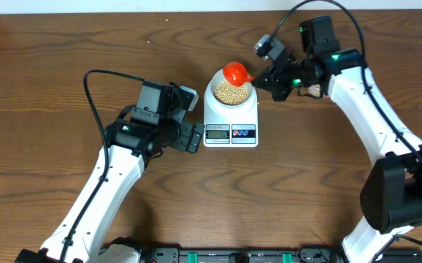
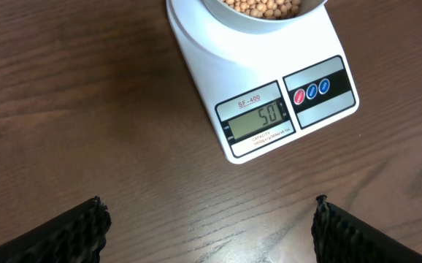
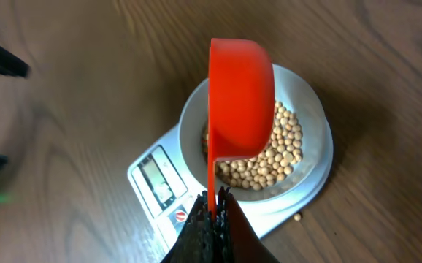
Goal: Scoop item into bowl and weigh 50g on scale
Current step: 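Carry the red scoop right back over the soybean tub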
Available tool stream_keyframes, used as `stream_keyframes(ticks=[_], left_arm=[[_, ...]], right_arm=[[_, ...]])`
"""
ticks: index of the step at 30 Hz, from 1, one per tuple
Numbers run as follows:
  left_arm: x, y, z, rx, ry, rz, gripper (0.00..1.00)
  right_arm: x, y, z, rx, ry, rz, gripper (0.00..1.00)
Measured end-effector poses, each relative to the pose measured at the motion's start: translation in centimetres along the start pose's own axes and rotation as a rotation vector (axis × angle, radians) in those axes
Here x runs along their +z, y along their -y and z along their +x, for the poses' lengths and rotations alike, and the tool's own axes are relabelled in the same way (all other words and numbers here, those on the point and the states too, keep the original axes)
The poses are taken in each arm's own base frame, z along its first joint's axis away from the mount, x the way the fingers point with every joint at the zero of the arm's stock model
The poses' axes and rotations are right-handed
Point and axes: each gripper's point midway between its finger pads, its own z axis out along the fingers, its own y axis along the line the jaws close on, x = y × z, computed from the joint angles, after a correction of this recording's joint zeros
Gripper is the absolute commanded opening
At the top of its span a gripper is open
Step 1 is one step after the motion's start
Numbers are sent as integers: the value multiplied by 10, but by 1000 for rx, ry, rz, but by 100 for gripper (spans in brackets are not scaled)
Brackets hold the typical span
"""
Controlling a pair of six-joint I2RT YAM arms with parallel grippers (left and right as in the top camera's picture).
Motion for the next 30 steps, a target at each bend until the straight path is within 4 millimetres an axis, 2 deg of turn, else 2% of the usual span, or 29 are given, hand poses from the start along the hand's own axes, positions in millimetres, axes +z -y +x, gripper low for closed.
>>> stream_keyframes(ticks=[5,8,18,26,30], left_arm=[[0,0,0,0,0,0,91],[0,0,0,0,0,0,91],[0,0,0,0,0,0,91],[0,0,0,0,0,0,91],[0,0,0,0,0,0,91]], right_arm=[[-21,13,-1,87,71,-48,1],[-35,26,5,157,90,-50,1],[-92,76,44,383,127,23,1],[-153,111,69,471,167,193,1],[-164,128,91,527,109,301,1]])
